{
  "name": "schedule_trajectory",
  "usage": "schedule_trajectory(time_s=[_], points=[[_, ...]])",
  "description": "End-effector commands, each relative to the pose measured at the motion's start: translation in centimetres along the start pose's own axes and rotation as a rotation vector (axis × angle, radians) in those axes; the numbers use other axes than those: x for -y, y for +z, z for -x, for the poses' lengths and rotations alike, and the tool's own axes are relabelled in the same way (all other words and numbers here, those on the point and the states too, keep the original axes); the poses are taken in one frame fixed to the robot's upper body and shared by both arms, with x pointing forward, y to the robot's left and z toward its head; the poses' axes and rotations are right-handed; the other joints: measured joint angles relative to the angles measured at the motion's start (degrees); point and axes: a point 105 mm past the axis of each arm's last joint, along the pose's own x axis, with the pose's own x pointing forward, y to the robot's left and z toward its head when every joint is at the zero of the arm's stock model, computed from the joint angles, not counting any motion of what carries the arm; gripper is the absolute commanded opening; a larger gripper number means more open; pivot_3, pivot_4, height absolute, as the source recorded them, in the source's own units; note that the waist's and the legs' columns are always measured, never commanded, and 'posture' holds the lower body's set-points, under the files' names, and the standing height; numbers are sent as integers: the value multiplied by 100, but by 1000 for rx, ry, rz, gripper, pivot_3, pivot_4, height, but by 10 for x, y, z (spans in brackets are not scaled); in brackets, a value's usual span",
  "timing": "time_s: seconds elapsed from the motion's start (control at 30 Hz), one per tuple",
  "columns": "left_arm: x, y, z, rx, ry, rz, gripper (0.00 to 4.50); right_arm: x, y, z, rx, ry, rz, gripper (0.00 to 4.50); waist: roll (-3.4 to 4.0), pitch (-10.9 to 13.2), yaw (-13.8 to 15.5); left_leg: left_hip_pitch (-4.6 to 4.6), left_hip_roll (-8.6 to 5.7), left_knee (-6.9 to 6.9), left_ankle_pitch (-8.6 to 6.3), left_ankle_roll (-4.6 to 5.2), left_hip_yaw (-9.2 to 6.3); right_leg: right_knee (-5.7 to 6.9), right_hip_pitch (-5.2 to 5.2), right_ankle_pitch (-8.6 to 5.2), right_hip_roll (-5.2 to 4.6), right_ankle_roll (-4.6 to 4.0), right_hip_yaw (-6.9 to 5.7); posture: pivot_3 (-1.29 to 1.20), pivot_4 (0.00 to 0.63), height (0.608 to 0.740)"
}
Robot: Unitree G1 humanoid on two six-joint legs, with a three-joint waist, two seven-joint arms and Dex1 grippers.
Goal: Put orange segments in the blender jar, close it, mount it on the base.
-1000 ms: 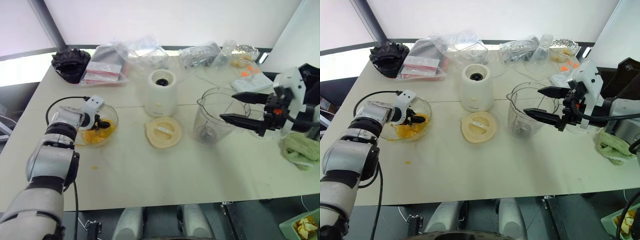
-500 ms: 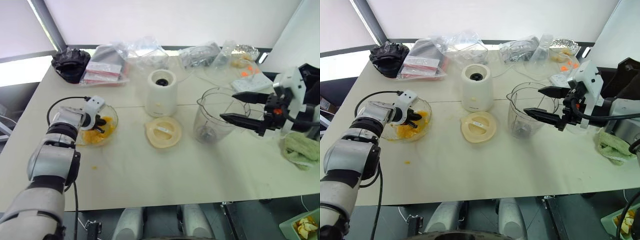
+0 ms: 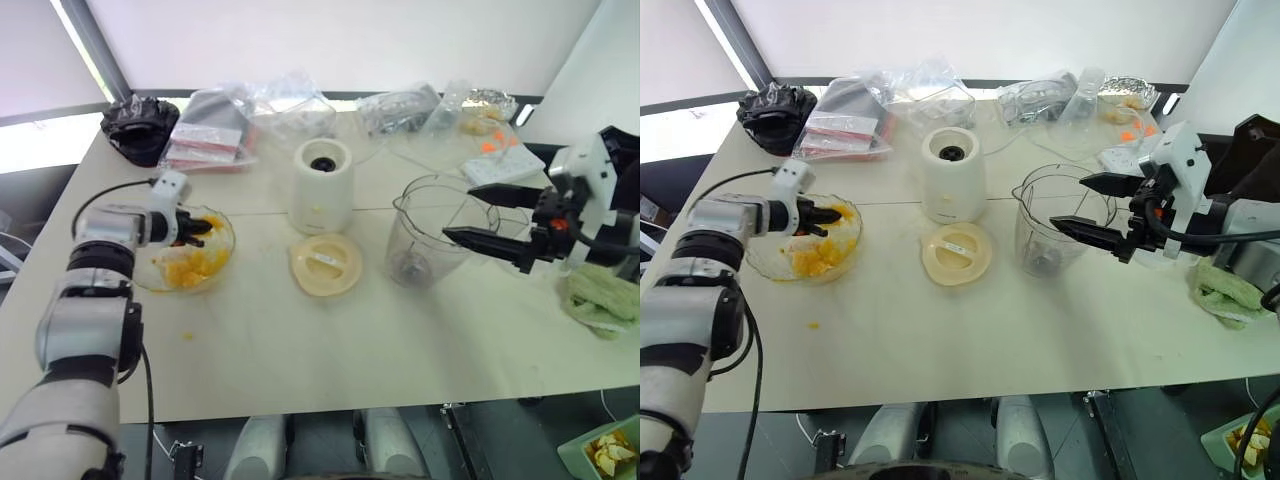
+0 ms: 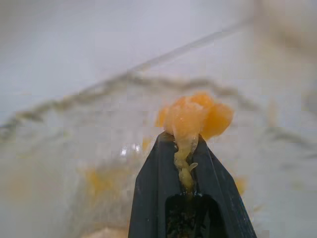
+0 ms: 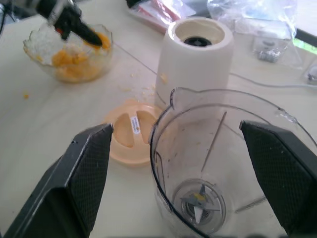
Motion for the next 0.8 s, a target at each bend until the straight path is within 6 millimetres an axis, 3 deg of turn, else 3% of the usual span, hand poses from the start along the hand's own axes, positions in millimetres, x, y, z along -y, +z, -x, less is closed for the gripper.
schedule_trajectory(time_s=[0.03,0.23,0.43,0.67,0.8], points=[[9,29,21,137,-12,29,57,0,11,5,34,-9,40,4311,1,0,6,1,0,0,0,0,-2,1,0,0,0,0,1,0,150,740],[33,45,42,250,-31,49,57,2,11,3,35,-5,40,4311,1,0,20,2,-1,0,0,0,-2,1,0,0,0,0,1,0,150,740],[73,86,54,410,-140,-45,57,1,11,3,38,-6,43,4311,1,-1,38,2,-4,1,0,-1,2,-2,3,0,-2,0,0,0,150,740],[132,152,39,533,-367,-205,57,-5,8,10,53,-61,36,4311,0,0,122,0,-14,2,1,-1,18,-5,4,0,1,-1,-2,0,150,740],[176,186,28,586,-541,-274,57,-12,4,19,63,-120,28,4311,-1,0,162,0,-18,5,1,-1,16,-7,7,0,5,0,-4,0,150,740]])
